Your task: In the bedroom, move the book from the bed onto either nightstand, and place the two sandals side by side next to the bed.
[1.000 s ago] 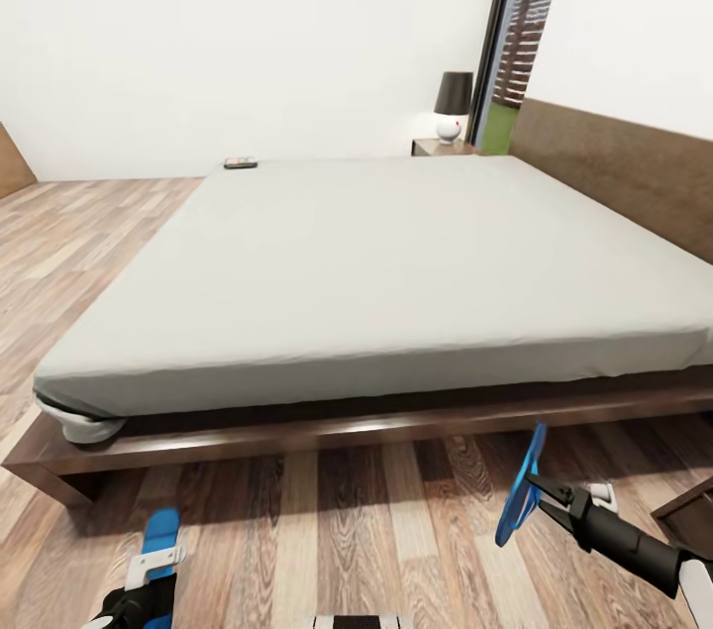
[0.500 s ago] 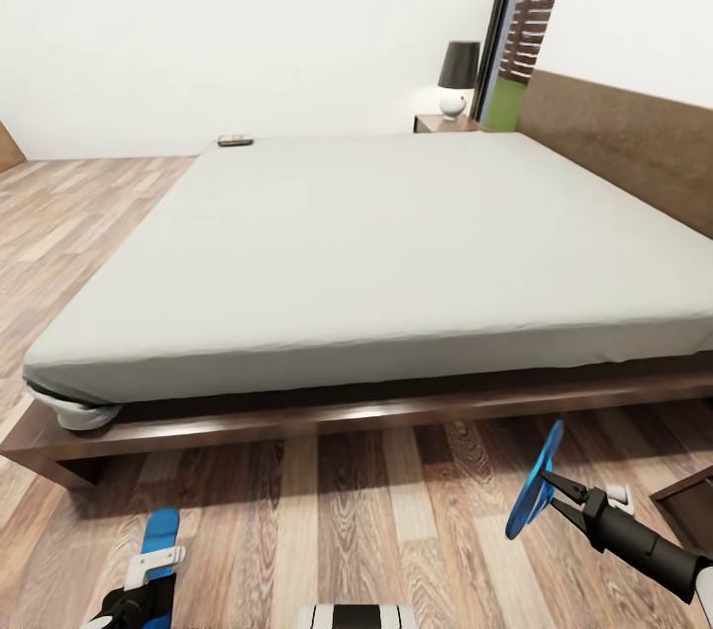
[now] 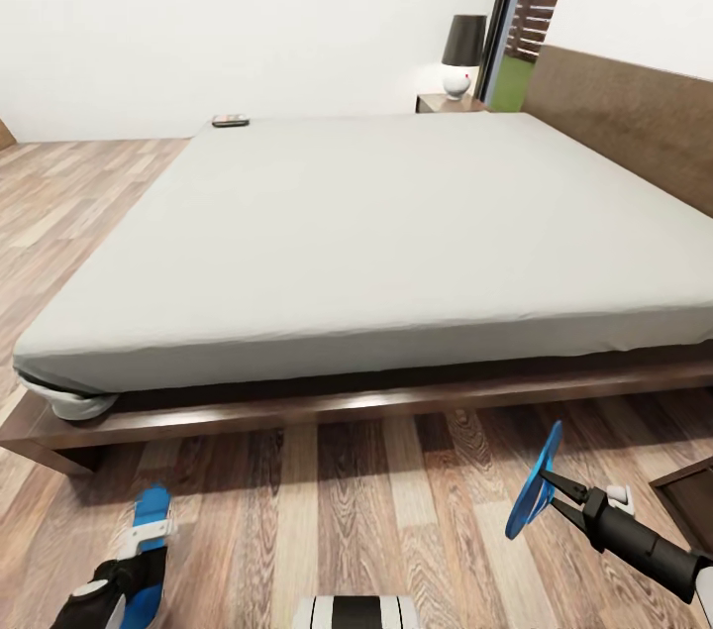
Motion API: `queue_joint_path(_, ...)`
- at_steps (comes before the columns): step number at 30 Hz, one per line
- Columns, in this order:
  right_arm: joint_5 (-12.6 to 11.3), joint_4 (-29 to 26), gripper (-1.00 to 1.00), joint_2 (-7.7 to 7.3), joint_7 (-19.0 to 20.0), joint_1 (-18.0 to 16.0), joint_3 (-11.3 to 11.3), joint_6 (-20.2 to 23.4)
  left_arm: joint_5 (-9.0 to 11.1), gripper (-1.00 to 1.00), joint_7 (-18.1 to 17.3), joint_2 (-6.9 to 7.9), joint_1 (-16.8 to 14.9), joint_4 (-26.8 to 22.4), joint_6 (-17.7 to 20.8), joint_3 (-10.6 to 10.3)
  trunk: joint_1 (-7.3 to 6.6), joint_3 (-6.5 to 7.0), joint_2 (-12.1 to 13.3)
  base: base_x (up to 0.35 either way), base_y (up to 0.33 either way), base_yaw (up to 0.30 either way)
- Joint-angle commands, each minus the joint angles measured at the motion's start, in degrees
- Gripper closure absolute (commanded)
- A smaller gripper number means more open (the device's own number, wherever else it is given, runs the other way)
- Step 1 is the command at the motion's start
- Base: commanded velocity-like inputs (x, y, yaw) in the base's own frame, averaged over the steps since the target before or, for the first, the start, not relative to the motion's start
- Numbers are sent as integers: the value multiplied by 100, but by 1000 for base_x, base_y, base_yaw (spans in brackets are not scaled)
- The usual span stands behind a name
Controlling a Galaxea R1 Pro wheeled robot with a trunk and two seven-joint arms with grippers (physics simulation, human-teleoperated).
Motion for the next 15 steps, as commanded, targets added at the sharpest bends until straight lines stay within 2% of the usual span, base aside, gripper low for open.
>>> queue_joint_path(1, 5, 2, 100, 1, 26, -4, -9, 25, -63, 100, -54, -8, 0, -212, 263, 44, -1, -5, -1, 0, 0, 0)
queue_joint_path(2, 5, 2, 100, 1, 26, -4, -9, 25, -68, 100, -54, -1, 0, -455, 518, 42, -1, -5, -1, 0, 0, 0)
queue_joint_path(5, 5, 2, 100, 1, 26, -4, -9, 25, -83, 100, -52, 51, -3, -701, 752, 39, -1, -5, -1, 0, 0, 0)
queue_joint_path(13, 5, 2, 100, 1, 26, -4, -9, 25, -107, 100, -50, 106, -10, -731, 814, 31, -1, -5, -1, 0, 0, 0)
queue_joint_path(15, 5, 2, 100, 2, 24, -4, -9, 25, -104, 100, -55, 100, -9, -716, 815, 26, 4, -49, -4, 0, 0, 0)
